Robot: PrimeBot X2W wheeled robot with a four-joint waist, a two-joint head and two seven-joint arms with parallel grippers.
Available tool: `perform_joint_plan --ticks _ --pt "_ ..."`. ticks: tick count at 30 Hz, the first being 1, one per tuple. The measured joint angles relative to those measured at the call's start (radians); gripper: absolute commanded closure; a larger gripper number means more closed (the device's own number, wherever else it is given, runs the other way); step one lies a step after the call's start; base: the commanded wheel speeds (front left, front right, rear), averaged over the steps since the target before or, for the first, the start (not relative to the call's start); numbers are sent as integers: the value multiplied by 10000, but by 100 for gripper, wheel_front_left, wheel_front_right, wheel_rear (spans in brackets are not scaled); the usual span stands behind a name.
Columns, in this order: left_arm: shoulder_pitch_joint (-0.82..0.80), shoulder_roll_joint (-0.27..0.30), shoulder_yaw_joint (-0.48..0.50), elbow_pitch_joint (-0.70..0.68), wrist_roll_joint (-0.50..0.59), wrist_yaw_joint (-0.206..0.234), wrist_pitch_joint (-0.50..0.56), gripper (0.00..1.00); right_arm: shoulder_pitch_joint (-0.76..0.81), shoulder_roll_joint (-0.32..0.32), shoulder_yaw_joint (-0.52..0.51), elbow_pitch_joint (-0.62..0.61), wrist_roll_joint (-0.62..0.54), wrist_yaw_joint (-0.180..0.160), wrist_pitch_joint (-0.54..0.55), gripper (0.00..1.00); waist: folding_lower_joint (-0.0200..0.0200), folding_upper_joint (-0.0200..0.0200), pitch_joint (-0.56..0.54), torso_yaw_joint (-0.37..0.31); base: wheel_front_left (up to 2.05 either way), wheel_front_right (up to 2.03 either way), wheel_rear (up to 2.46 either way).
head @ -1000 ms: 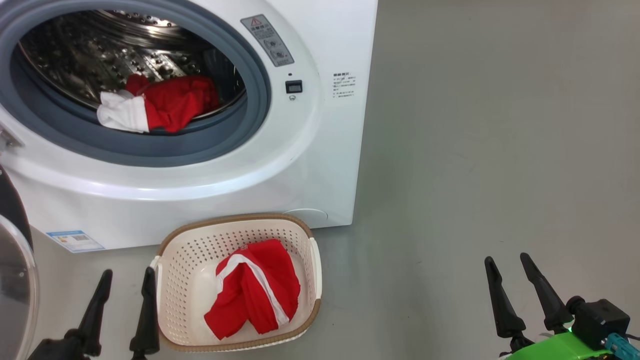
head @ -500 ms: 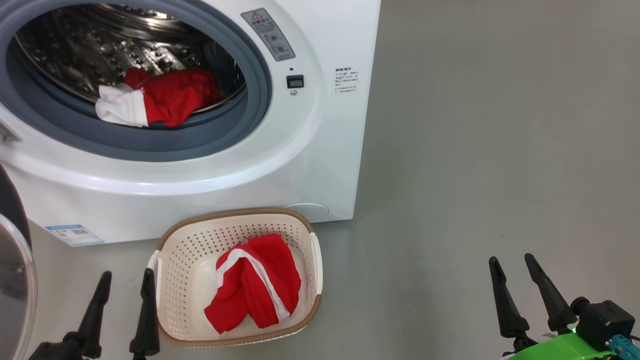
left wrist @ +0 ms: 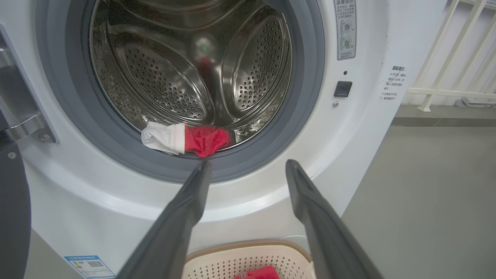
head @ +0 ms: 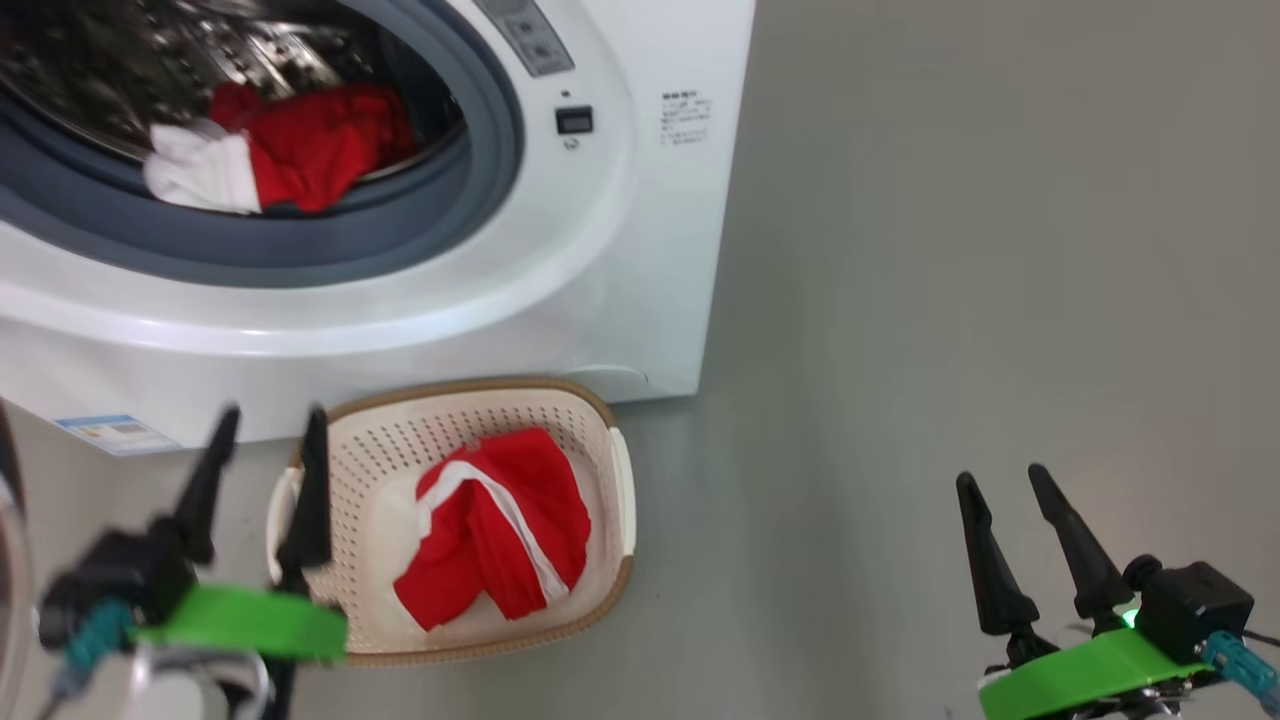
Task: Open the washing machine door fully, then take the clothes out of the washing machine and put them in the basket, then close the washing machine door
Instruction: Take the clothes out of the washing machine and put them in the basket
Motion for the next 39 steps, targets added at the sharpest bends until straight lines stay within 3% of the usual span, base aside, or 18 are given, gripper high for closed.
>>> perform_joint_plan --ticks 22,39 --pt "-5746 2560 -171 3981 -360 0 -2 0 -1596 6 569 -546 430 0 0 0 0 0 2745 -1405 0 0 0" --pt "-8257 3737 -234 6069 -462 -2 -2 0 -1882 12 840 -811 608 0 0 0 0 0 4138 -2444 0 0 0"
